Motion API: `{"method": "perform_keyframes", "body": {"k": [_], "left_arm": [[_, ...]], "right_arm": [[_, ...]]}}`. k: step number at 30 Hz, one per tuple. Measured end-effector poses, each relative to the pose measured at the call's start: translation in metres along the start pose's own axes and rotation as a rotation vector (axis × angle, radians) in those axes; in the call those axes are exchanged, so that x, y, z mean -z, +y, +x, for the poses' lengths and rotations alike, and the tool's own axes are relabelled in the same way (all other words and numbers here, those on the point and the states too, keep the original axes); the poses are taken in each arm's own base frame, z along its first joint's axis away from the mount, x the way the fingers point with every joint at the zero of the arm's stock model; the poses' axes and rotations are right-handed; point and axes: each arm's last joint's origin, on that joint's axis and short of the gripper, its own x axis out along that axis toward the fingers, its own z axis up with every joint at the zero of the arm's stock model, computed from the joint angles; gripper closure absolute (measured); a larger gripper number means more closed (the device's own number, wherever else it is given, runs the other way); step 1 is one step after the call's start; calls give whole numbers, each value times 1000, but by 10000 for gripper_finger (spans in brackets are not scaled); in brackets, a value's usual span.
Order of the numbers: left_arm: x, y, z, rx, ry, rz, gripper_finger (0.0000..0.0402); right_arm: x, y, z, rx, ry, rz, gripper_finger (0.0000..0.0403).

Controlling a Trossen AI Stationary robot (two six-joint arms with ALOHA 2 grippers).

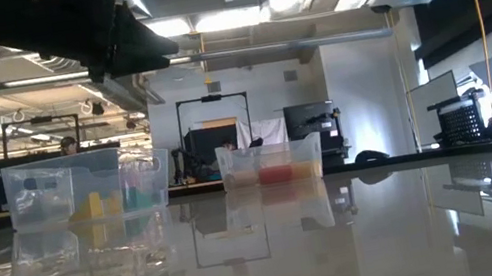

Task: Sort blocks by size
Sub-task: Put the blue triangle game block into the bottom left transparent bin

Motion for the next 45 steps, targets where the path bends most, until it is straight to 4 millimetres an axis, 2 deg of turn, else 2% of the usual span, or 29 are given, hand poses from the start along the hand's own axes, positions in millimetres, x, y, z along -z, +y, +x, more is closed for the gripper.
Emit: {"method": "perform_keyframes", "body": {"k": [6,9,17,23,27,30,38,45], "left_arm": [[0,0,0,0,0,21,180],[0,0,0,0,0,27,180],[0,3,2,-14,2,25,180],[1,3,2,-15,8,30,180],[1,3,2,-15,9,32,180],[1,3,2,-15,9,31,180],[1,3,2,-15,9,30,180],[1,3,2,-15,8,30,180]], "right_arm": [[-6,0,17,76,14,-31,175],[-11,-5,19,132,-18,-28,176],[-31,-42,15,311,-69,-4,176],[-38,-63,4,219,0,-1,176],[-40,-59,-12,132,-15,-114,176],[-40,-56,-15,74,-8,-167,176],[-26,-47,4,89,14,-223,176],[-22,-51,16,95,18,-221,185]]}}
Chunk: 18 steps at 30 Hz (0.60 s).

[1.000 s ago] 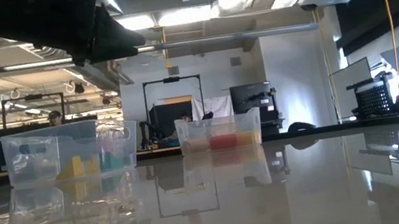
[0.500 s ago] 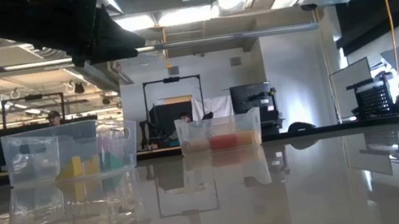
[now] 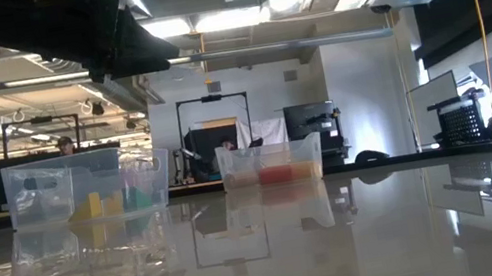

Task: Sort blocks by size
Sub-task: Put the blue triangle game block into the bottom left transparent bin

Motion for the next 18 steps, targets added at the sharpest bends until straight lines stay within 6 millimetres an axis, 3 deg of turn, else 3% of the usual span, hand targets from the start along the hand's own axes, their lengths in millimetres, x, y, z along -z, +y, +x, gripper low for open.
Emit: {"method": "perform_keyframes", "body": {"k": [10,18], "left_arm": [[0,1,1,-5,-1,-2,180],[0,1,0,-3,-1,16,180]], "right_arm": [[2,0,2,2,7,-3,265],[-10,-17,-9,4,-42,60,258]]}}
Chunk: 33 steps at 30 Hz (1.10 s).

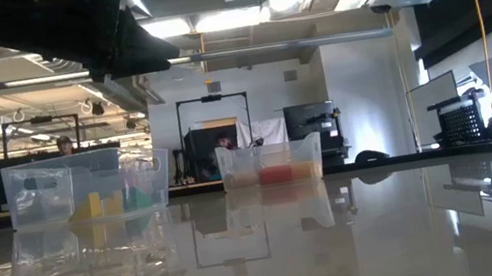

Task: Sort blocks by size
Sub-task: Put the blue triangle game block into the bottom left transparent bin

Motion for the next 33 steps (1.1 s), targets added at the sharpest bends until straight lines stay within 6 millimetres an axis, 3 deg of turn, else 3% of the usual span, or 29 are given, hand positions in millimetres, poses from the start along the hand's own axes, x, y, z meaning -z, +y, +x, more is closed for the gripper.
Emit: {"method": "perform_keyframes", "body": {"k": [5,10,18,24,28,33], "left_arm": [[0,-2,-2,12,-1,15,180],[-6,-6,-11,49,-29,50,180],[-18,1,-27,73,-57,47,180],[-23,11,-40,82,-39,-6,180],[-21,16,-45,80,-8,5,180],[-25,19,-47,78,-24,-13,180]], "right_arm": [[-8,-27,-15,99,-83,19,266],[-19,-68,-23,284,-178,40,262],[-45,-160,-29,537,-405,89,261],[-53,-230,-42,683,-638,152,261],[-52,-272,-40,739,-790,248,261],[-55,-314,-19,738,-996,285,261]]}}
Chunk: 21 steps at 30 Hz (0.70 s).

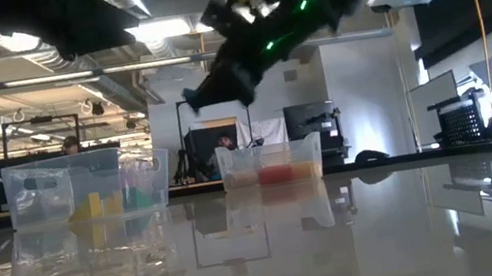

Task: Sort blocks by size
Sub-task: Put the blue triangle game block into the bottom left transparent bin

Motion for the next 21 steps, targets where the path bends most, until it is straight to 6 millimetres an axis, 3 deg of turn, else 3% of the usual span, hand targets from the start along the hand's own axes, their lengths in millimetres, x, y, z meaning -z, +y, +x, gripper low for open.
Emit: {"method": "perform_keyframes", "body": {"k": [6,13,21], "left_arm": [[0,0,-1,0,1,-6,180],[0,0,-1,0,1,-17,180],[0,0,-1,0,2,-17,180]], "right_arm": [[19,0,34,26,-139,99,260],[20,8,68,-5,-161,115,260],[17,11,80,-48,-149,127,260]]}}
